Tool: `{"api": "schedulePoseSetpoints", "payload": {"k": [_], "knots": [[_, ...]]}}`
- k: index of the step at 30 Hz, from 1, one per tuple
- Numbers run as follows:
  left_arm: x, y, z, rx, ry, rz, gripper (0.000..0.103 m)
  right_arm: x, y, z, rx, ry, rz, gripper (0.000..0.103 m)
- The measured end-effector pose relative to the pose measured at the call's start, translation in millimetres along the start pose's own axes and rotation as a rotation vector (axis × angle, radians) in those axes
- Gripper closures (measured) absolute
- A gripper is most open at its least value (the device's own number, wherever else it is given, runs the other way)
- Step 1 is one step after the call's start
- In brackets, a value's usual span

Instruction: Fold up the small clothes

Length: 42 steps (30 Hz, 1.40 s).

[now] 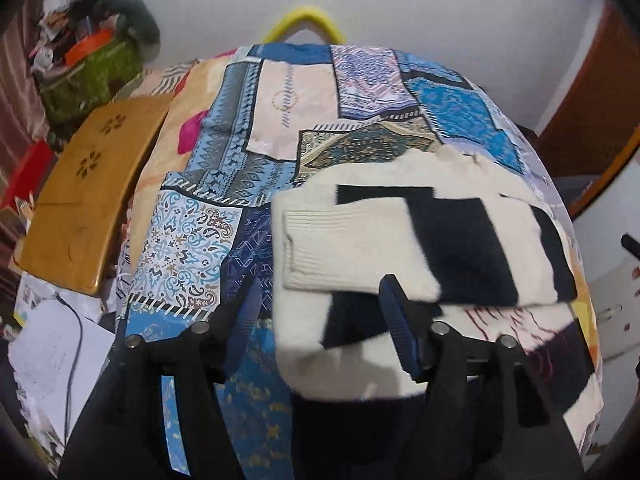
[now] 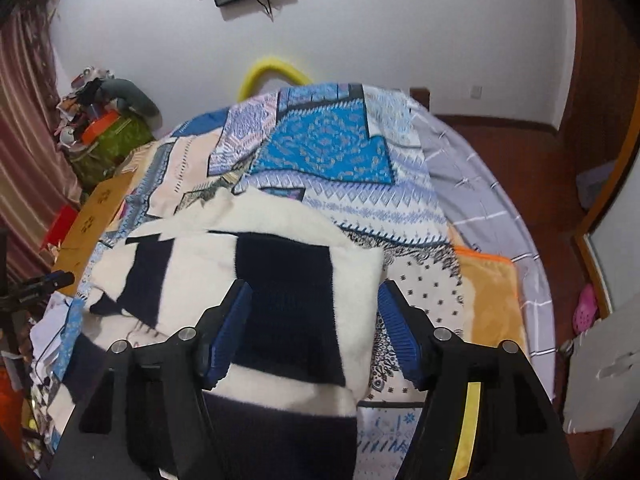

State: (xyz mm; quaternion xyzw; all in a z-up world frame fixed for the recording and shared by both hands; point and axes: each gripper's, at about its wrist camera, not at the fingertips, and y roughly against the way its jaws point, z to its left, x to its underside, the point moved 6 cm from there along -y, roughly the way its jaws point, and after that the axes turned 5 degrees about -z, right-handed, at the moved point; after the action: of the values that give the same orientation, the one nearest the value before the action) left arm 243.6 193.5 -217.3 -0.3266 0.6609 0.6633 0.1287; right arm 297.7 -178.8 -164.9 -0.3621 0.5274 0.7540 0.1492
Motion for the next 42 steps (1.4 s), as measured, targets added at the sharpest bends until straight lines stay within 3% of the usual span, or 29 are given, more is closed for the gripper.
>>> {"api": "schedulePoseSetpoints", "payload": {"k": [2, 5, 18, 23, 32, 40, 42], "knots": [[0.5, 11.9, -5.1, -0.018, -0.027, -0.022, 0.039, -1.6, 12.5, 1.7, 0.024, 0.018, -0.028, 0.018], [0.5, 30.5, -9.6, -0.039, -0.049, -0.068, 0.028, 0.0, 25.5, 1.0, 0.042, 0.040, -0.046, 0.018], [37.0, 77.6, -25.8, 0.005, -0.072, -0.109, 0.017, 49.0, 56.8, 17.4, -0.009, 0.024, 0.001, 0.017], [72.0, 66.7, -18.8, 0.010, -0.045, -0.045, 0.015, 84.7, 48.7, 19.6, -0.025, 0.006, 0.080, 0.017], [127.4, 36.8, 2.6, -0.017, 0.017, 0.111, 0.015, 149.0, 31.1, -4.7, -0.035, -0.141, 0.213, 0.018], [143.7, 23.6, -1.9, 0.005, 0.052, 0.166, 0.015, 167.0, 13.4, -6.3, -0.086, -0.198, 0.262, 0.018], [142.6, 21.6, -2.2, 0.014, 0.069, 0.167, 0.015, 167.1, 10.3, -3.9, -0.106, -0.203, 0.258, 0.025]]}}
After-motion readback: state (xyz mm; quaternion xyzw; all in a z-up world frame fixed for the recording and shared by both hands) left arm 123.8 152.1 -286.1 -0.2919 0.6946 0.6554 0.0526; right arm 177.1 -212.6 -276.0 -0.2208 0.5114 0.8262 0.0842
